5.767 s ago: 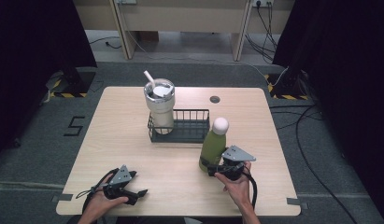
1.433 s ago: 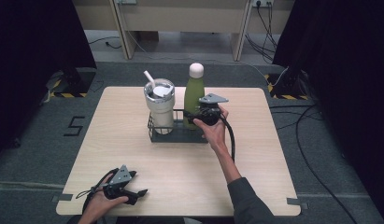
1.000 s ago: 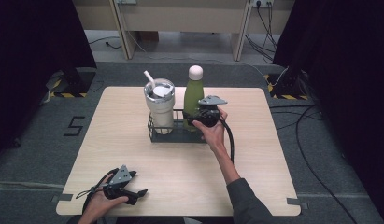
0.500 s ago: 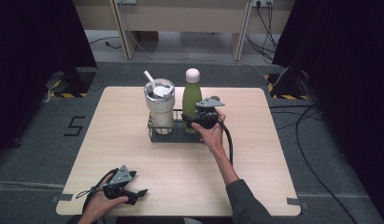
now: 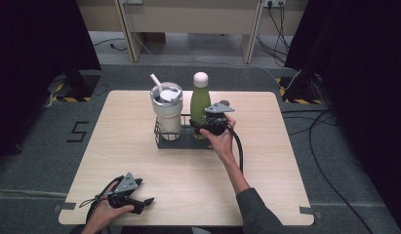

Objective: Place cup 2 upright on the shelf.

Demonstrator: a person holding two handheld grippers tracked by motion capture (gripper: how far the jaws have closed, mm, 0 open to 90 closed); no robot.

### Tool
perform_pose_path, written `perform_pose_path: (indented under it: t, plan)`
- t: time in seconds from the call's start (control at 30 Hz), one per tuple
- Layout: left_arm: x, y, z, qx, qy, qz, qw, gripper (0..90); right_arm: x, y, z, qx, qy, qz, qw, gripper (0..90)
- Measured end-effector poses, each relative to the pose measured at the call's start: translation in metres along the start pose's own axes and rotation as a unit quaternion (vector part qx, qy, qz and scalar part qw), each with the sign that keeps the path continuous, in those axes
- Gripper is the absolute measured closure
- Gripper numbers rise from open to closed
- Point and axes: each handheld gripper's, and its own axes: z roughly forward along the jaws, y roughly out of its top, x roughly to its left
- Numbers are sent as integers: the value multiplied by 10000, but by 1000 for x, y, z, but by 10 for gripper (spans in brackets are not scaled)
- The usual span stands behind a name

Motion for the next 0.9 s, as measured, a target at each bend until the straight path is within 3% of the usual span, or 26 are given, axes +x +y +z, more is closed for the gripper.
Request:
perform_pose_path:
  t: [0.6, 0.77, 0.9]
  plan:
    - [0, 0, 0, 10, 6, 12, 10000, 146, 2, -3, -1, 11, 25, -26, 10000, 194]
    - [0, 0, 0, 10, 6, 14, 10000, 146, 0, -3, -3, -101, 163, 219, 9996, 178]
    - [0, 0, 0, 9, 2, 7, 10000, 146, -1, -3, -5, -131, 181, 258, 9994, 174]
